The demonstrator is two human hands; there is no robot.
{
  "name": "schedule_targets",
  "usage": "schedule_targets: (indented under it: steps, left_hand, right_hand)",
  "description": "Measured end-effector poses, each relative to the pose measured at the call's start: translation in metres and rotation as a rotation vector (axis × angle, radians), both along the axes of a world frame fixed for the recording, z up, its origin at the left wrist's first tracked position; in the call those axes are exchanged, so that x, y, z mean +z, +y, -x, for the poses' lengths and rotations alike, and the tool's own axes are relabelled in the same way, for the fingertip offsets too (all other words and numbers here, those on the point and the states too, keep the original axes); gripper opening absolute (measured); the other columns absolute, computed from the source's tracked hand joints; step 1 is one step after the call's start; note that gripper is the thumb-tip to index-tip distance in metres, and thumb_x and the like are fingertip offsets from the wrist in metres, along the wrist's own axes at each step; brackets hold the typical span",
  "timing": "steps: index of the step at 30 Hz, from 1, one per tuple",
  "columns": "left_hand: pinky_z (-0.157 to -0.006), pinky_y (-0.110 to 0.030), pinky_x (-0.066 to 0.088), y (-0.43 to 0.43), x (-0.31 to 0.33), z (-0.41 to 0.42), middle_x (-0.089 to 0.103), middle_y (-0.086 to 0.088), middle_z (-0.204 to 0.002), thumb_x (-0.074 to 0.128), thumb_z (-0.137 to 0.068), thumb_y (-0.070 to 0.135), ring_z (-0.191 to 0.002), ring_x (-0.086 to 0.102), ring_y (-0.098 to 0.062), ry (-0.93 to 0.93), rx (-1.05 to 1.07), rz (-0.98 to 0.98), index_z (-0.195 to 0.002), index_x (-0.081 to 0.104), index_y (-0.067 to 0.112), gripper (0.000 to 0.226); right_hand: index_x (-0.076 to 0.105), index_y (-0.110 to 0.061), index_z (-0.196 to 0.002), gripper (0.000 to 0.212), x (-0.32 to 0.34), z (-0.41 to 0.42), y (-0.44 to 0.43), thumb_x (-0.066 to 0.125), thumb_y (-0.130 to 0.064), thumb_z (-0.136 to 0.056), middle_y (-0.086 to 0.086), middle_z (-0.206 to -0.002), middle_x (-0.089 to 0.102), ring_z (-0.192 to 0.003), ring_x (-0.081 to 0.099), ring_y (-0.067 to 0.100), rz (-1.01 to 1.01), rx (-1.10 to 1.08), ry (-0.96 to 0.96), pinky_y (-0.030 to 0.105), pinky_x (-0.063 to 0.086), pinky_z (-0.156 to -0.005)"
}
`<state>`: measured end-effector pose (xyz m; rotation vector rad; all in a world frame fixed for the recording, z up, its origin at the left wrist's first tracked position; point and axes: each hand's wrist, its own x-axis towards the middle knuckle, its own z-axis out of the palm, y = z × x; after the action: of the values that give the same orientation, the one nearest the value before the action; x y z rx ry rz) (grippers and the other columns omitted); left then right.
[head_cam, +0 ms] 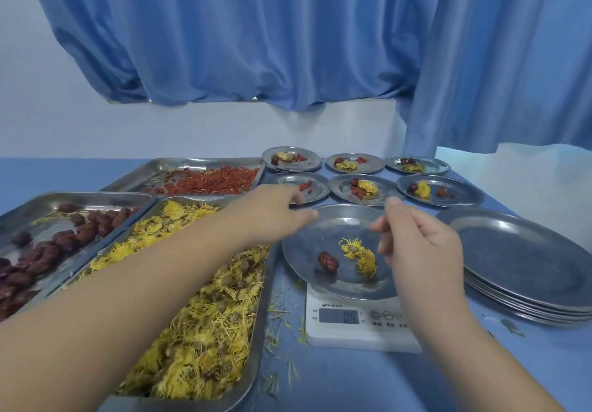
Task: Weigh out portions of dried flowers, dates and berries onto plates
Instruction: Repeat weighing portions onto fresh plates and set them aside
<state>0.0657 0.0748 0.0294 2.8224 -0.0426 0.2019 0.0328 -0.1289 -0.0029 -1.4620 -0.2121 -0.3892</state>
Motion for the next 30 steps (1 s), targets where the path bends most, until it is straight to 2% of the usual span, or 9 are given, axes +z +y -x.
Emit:
schedule_targets:
  steps: [6, 9, 11, 13, 19, 21, 24, 27, 30]
  left_hand:
    - [-0.062, -0.026, 0.039, 0.078, 0.02, -0.023, 0.063, 0.011, -0.093, 0.053, -0.09, 0.047, -0.081, 0.055, -0.004, -0.063, 0.193, -0.017, -0.1, 0.064, 0.028, 0.024]
    - [-0.063, -0.029, 0.041, 0.121, 0.02, -0.042, 0.061, 0.006, -0.086, 0.055, -0.091, 0.035, -0.077, 0.055, -0.01, -0.124, 0.312, 0.052, -0.098, 0.067, 0.017, 0.024]
    - [-0.07, -0.034, 0.045, 0.148, 0.016, -0.057, 0.067, -0.004, -0.09, 0.054, -0.091, 0.034, -0.081, 0.06, -0.02, -0.119, 0.368, 0.062, -0.094, 0.069, 0.011, 0.027]
    - [-0.073, -0.033, 0.042, 0.171, 0.01, -0.071, 0.067, -0.001, -0.091, 0.054, -0.092, 0.036, -0.082, 0.058, -0.018, -0.111, 0.418, 0.081, -0.092, 0.068, 0.018, 0.023]
    - [-0.054, -0.028, 0.033, 0.205, -0.01, -0.109, 0.049, -0.004, -0.057, 0.054, -0.093, 0.027, -0.052, 0.042, -0.018, -0.067, 0.4, 0.211, -0.065, 0.056, 0.014, 0.03]
    - [-0.055, -0.028, 0.032, 0.203, -0.017, -0.123, 0.042, -0.002, -0.057, 0.054, -0.093, 0.024, -0.053, 0.037, -0.017, -0.013, 0.348, 0.153, -0.062, 0.047, 0.016, 0.032]
    - [-0.059, -0.028, 0.037, 0.196, -0.025, -0.145, 0.048, 0.005, -0.061, 0.058, -0.093, 0.028, -0.056, 0.042, -0.014, 0.088, 0.312, 0.053, -0.064, 0.053, 0.016, 0.033]
    - [-0.058, -0.027, 0.037, 0.189, -0.03, -0.164, 0.05, 0.002, -0.063, 0.059, -0.092, 0.034, -0.058, 0.047, -0.015, 0.2, 0.372, -0.128, -0.063, 0.05, 0.014, 0.036]
    - [-0.064, -0.03, 0.039, 0.186, -0.034, -0.175, 0.057, -0.001, -0.073, 0.065, -0.088, 0.044, -0.067, 0.053, -0.016, 0.314, 0.412, -0.154, -0.069, 0.056, 0.013, 0.037]
  right_hand:
    - [0.069, -0.023, -0.063, 0.03, 0.042, -0.047, 0.023, 0.059, -0.038, -0.087, -0.004, -0.053, 0.06, -0.043, 0.047, 0.01, 0.414, 0.267, 0.118, 0.021, 0.037, -0.042]
    - [0.069, -0.022, -0.068, 0.027, 0.05, -0.066, 0.033, 0.06, -0.039, -0.087, -0.008, -0.054, 0.062, -0.042, 0.049, 0.007, 0.592, 0.267, 0.079, 0.023, 0.04, -0.046]
    - [0.069, -0.026, -0.066, 0.028, 0.053, -0.078, 0.035, 0.06, -0.041, -0.087, -0.01, -0.054, 0.063, -0.041, 0.048, 0.006, 0.632, 0.255, 0.057, 0.022, 0.041, -0.047]
    - [0.069, -0.03, -0.064, 0.029, 0.054, -0.088, 0.035, 0.059, -0.044, -0.087, -0.011, -0.053, 0.063, -0.041, 0.049, 0.004, 0.671, 0.251, 0.053, 0.02, 0.043, -0.047]
    - [0.07, -0.03, -0.071, 0.025, 0.048, -0.111, 0.034, 0.058, -0.045, -0.086, -0.012, -0.061, 0.066, -0.044, 0.051, 0.003, 0.73, 0.258, 0.095, 0.019, 0.044, -0.046]
    - [0.07, -0.032, -0.069, 0.023, 0.045, -0.115, 0.036, 0.058, -0.044, -0.085, -0.013, -0.061, 0.066, -0.043, 0.05, 0.003, 0.758, 0.27, 0.076, 0.015, 0.042, -0.044]
    - [0.069, -0.033, -0.071, 0.02, 0.041, -0.119, 0.038, 0.057, -0.045, -0.082, -0.014, -0.064, 0.067, -0.042, 0.047, -0.001, 0.791, 0.27, 0.024, 0.011, 0.038, -0.042]
    - [0.067, -0.026, -0.069, 0.023, 0.039, -0.121, 0.039, 0.059, -0.042, -0.083, -0.009, -0.062, 0.065, -0.041, 0.046, -0.001, 0.806, 0.293, -0.022, 0.008, 0.036, -0.042]
    - [0.066, -0.018, -0.071, 0.026, 0.037, -0.123, 0.04, 0.06, -0.04, -0.083, 0.0, -0.066, 0.065, -0.042, 0.044, 0.0, 0.838, 0.316, -0.057, 0.009, 0.037, -0.043]
